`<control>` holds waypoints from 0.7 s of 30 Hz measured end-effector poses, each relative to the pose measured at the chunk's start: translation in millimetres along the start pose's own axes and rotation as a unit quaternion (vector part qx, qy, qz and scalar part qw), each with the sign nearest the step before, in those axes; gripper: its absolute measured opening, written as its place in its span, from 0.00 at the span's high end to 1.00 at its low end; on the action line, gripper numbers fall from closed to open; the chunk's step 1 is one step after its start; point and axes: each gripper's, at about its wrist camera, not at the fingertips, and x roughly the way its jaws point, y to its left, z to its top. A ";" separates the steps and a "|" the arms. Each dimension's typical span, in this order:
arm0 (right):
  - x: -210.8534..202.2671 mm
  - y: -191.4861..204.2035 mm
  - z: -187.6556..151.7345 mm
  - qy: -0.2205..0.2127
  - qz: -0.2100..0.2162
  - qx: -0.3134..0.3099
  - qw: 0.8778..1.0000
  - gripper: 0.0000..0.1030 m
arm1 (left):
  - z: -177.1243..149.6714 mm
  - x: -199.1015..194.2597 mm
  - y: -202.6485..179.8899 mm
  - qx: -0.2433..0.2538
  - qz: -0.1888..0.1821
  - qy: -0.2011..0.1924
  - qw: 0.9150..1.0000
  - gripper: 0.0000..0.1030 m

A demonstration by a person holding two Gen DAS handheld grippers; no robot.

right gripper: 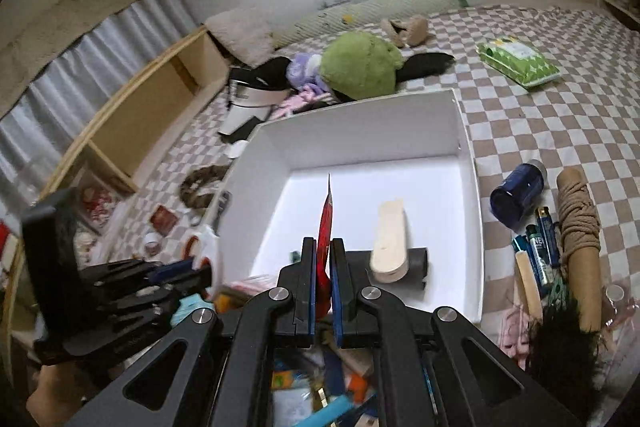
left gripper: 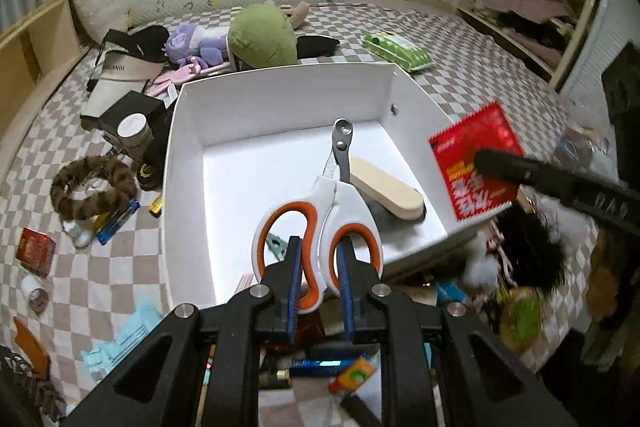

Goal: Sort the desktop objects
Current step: 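Lift the scissors with the left tool while the right tool carries the red packet to the shoebox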

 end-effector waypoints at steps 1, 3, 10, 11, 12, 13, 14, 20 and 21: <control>5.7 -2.7 1.2 0.003 -0.005 0.002 1.000 0.93 | 2.4 4.6 0.8 -0.003 0.002 0.001 1.000 0.83; 17.1 -7.6 3.0 0.008 -0.014 0.004 1.000 0.93 | 6.1 15.0 1.0 -0.007 0.007 0.006 1.000 0.83; 50.1 -14.4 1.1 0.037 -0.032 -0.002 0.999 0.93 | 12.6 44.0 3.3 -0.013 0.020 0.021 1.000 0.83; 53.6 -15.2 0.6 0.040 -0.032 -0.002 0.999 0.93 | 13.1 47.3 3.7 -0.012 0.023 0.023 0.999 0.83; 56.8 -15.6 0.2 0.043 -0.031 -0.002 0.999 0.93 | 13.5 50.2 4.0 -0.012 0.026 0.025 0.999 0.83; 59.8 -15.5 -0.2 0.047 -0.031 -0.002 0.998 0.93 | 13.5 52.8 4.5 -0.013 0.027 0.027 0.999 0.83; 62.8 -15.4 -0.6 0.051 -0.030 -0.003 0.998 0.93 | 13.3 55.8 5.2 -0.015 0.029 0.030 0.999 0.83; 78.8 -16.5 -3.6 0.083 -0.045 -0.007 0.996 0.93 | 11.5 66.3 7.6 -0.019 0.038 0.044 0.998 0.83; 80.4 -17.7 -3.9 0.087 -0.051 -0.008 0.995 0.93 | 11.2 67.3 8.4 -0.020 0.038 0.045 0.998 0.83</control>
